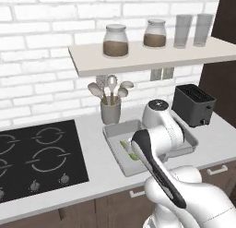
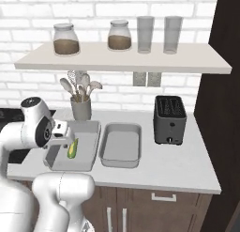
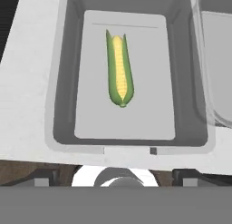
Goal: Place one corn and one chicken drumstick in each tupperware on the nearby counter, to pack two identical lunches.
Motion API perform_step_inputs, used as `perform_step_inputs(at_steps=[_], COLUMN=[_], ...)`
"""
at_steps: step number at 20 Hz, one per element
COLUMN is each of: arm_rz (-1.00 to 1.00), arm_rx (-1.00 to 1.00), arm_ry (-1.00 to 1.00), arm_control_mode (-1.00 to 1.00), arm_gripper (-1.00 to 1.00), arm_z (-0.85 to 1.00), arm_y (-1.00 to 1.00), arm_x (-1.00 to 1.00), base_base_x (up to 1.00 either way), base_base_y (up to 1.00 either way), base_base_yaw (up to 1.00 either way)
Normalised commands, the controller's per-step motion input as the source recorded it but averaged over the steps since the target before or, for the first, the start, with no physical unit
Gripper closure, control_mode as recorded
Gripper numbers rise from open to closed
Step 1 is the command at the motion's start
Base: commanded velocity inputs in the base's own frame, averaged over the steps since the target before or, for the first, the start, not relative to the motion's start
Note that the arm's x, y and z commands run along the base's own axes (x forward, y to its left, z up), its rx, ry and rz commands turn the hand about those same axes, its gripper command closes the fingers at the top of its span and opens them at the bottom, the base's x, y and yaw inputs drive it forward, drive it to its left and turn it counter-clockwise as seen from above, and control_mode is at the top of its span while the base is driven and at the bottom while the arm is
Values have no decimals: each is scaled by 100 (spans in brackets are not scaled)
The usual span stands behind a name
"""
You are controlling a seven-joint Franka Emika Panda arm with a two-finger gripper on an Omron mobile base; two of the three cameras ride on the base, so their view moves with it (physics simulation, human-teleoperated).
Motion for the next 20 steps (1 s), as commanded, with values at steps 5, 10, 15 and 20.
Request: perform_step_inputs(at_steps=[5, 10, 15, 20], arm_rz=[0, 1, 0, 0], arm_rx=[1, 3, 0, 0], arm_ry=[-3, 0, 0, -5], arm_control_mode=[-100, -100, -100, 100], arm_gripper=[-100, -100, -100, -100], arm_z=[80, 73, 0, 0], arm_y=[-5, -1, 0, 0], arm_x=[-59, -10, 0, -25], base_base_x=[0, 0, 0, -20], base_base_y=[0, 0, 0, 0], base_base_yaw=[0, 0, 0, 0])
